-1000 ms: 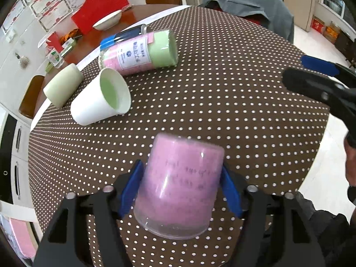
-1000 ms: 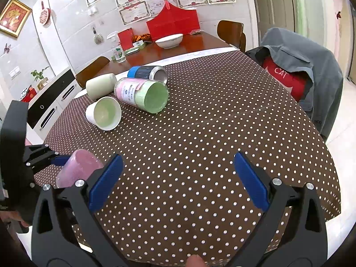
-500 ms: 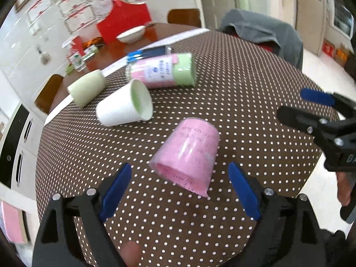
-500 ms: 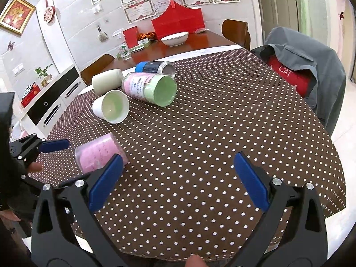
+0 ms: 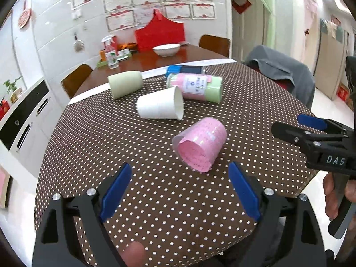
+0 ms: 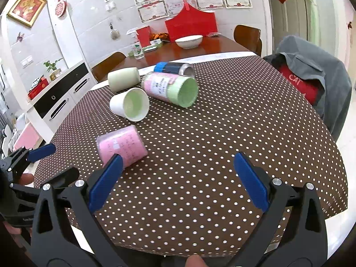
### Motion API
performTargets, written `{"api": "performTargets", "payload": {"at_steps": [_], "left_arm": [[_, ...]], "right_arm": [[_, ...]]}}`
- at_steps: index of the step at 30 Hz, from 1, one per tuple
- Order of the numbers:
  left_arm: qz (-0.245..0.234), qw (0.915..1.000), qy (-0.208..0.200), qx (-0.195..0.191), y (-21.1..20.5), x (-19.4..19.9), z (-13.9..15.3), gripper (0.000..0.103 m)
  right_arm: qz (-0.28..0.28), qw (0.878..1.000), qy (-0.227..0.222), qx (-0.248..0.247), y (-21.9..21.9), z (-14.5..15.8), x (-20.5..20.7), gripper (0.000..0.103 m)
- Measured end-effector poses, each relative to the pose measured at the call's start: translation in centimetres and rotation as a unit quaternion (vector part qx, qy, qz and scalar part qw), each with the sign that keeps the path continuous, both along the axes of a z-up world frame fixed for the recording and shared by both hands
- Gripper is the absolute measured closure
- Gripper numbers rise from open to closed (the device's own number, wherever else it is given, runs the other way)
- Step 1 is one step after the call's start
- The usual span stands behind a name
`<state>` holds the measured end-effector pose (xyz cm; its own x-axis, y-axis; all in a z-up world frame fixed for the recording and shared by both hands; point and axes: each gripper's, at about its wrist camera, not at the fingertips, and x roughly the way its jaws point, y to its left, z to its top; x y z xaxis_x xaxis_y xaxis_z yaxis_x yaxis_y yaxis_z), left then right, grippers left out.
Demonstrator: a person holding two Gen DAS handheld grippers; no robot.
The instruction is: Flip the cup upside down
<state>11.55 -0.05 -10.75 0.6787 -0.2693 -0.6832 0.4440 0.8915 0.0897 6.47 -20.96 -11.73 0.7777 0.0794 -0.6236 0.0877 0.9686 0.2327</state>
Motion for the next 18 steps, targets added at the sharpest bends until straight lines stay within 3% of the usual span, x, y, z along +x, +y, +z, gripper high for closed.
{"api": "performTargets", "payload": {"at_steps": [18], "left_arm": [[0.072,0.9952,-0.049,-0.044,3.5,0.5,1.5,0.016]], "right_arm": [[0.006,0.999,0.005,-0.042,3.5,2.2,2.3,0.006]]}}
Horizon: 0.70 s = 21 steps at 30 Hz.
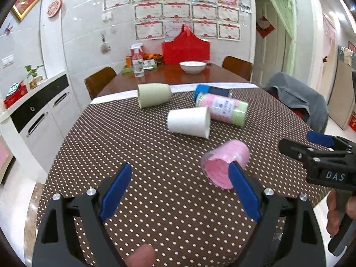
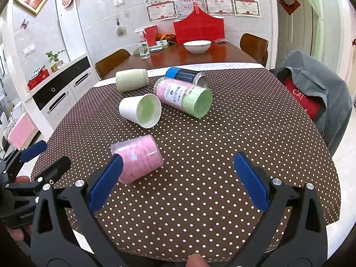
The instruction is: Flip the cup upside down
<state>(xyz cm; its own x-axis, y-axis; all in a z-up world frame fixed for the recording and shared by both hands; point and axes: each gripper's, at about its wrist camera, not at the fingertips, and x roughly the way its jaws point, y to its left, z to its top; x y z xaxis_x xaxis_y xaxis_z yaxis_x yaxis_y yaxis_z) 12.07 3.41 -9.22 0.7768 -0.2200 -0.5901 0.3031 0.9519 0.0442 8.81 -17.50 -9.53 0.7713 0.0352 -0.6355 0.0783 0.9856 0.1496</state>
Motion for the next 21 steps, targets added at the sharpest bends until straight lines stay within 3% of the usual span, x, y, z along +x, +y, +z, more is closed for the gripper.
{"api": "performTargets", "payload": {"at_steps": [8,13,18,21], "left_arm": [[0.022,0.999,-0.035,0.017,-0.1,1.5,1.4,0.016],[0.021,0.9988,-0.039,0.02,0.0,3.3,1.6,0.016],[0.025,0.9994,-0.017,0.017,0.7,5.5,0.9,0.016],[0.024,0.9995,-0.004,0.021,0.7,6.2,0.0,0.016]], "right_arm": [[-0.014,0.999,0.03,-0.004,0.6,1.4,2.2,0.006],[-0.019,0.994,0.092,0.048,0.3,1.1,4.7,0.006],[-0.043,0.977,0.17,0.119,-0.1,-0.4,6.9,0.006],[-0.069,0.96,0.208,0.171,-0.2,-1.4,7.8,0.006]]}}
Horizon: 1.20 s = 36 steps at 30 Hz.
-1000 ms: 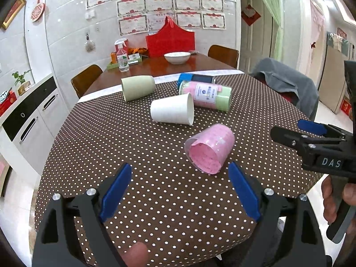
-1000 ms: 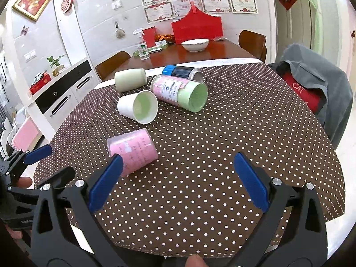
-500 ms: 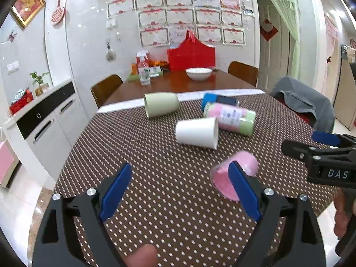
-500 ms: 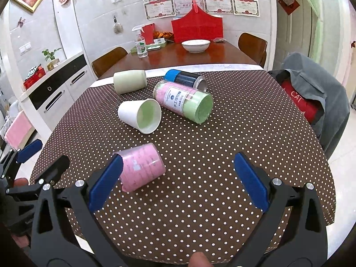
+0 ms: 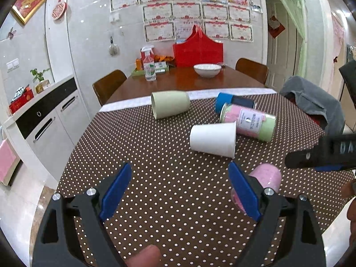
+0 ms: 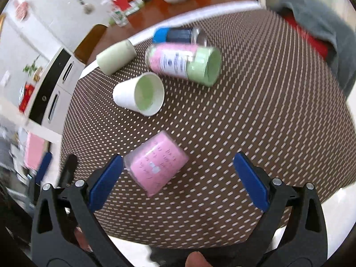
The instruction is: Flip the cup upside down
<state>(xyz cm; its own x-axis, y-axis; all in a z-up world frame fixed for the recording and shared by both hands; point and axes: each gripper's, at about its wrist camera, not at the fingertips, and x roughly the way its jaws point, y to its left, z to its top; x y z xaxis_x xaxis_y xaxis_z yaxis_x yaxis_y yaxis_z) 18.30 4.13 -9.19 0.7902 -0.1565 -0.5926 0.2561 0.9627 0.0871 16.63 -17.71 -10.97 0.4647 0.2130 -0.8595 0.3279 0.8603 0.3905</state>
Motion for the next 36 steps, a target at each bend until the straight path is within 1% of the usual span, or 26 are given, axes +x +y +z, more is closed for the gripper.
{"api": "performTargets", "payload": {"at_steps": [4,6,12,16,22,26,29,31,36], "left_arm": [[-0.015,0.9997,0.018,0.012,-0.3,0.8,-1.4,0.016],[-0.023,0.9994,0.025,0.01,-0.2,1.2,-2.0,0.016],[-0.037,0.9984,0.043,-0.003,0.2,2.6,-3.3,0.016],[-0.036,0.9983,0.045,-0.01,0.7,3.3,-3.6,0.016],[-0.04,0.9979,0.05,-0.011,0.9,4.0,-4.1,0.016],[-0.039,0.9974,0.058,-0.016,0.8,4.2,-4.4,0.016],[-0.037,0.997,0.065,-0.019,0.8,4.5,-4.7,0.016],[-0.034,0.9968,0.068,-0.021,1.0,4.6,-4.9,0.016],[-0.027,0.9968,0.072,-0.024,1.4,4.8,-5.1,0.016]], "right_arm": [[-0.04,0.996,0.05,0.061,0.1,-1.6,0.6,0.006],[-0.058,0.992,0.07,0.083,0.2,-2.4,1.0,0.006],[-0.107,0.983,0.101,0.106,0.4,-3.3,1.8,0.006],[-0.127,0.98,0.109,0.108,0.8,-3.4,2.4,0.006],[-0.135,0.978,0.121,0.1,1.6,-3.7,3.3,0.006],[-0.132,0.978,0.133,0.092,2.1,-4.6,3.8,0.008],[-0.128,0.978,0.139,0.085,2.4,-5.1,4.4,0.013],[-0.128,0.977,0.148,0.085,2.5,-5.6,4.7,0.02],[-0.128,0.975,0.159,0.089,3.0,-6.2,5.6,0.024]]}}
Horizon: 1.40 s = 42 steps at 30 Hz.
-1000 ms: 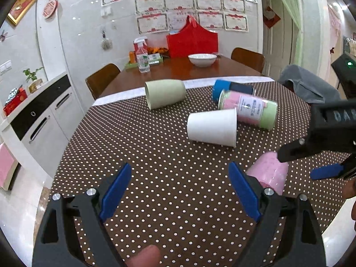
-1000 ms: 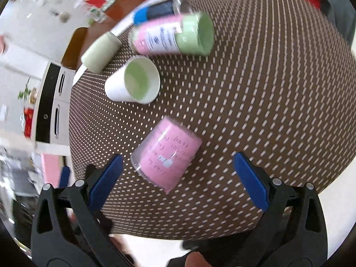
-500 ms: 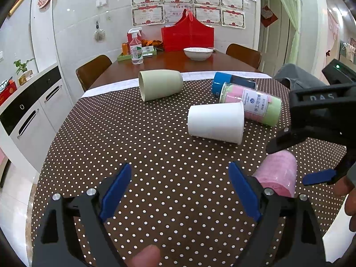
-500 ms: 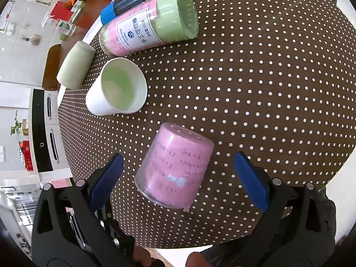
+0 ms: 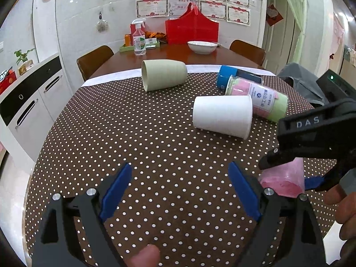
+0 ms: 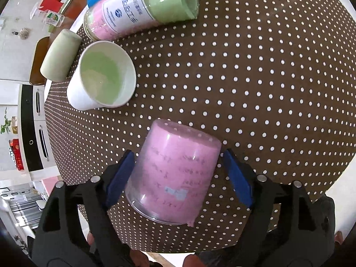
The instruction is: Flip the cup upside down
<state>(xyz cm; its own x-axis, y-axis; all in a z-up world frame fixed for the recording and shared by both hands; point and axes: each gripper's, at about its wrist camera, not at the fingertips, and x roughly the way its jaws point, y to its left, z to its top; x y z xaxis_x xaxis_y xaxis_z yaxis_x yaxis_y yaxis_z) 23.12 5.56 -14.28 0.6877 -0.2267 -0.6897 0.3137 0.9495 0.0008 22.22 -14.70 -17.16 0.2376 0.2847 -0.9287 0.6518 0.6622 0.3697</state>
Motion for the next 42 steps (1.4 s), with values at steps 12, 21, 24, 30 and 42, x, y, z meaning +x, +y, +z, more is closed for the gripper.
{"api": "performTargets", "payload": {"at_steps": [12,21,24,30,42], "left_arm": [[0.005,1.0,-0.002,-0.001,0.4,-0.7,0.4,0.016],[0.011,0.9999,-0.006,0.003,-0.1,-2.3,1.4,0.016],[0.011,0.9999,-0.007,0.003,-0.5,-3.0,1.9,0.016],[0.027,0.9994,-0.014,0.014,-1.0,-4.2,2.9,0.016],[0.063,0.9965,-0.037,0.04,-1.9,-7.7,4.2,0.016]], "right_arm": [[0.031,0.999,-0.013,0.01,-0.4,0.0,0.8,0.036],[0.038,0.996,-0.055,0.064,-1.8,0.2,-1.0,0.038],[0.039,0.992,-0.093,0.073,-2.7,0.8,-1.7,0.039],[0.113,0.972,-0.197,-0.056,-3.3,3.3,-3.1,0.039],[0.23,0.872,-0.384,-0.199,-1.5,6.6,-7.5,0.039]]}}
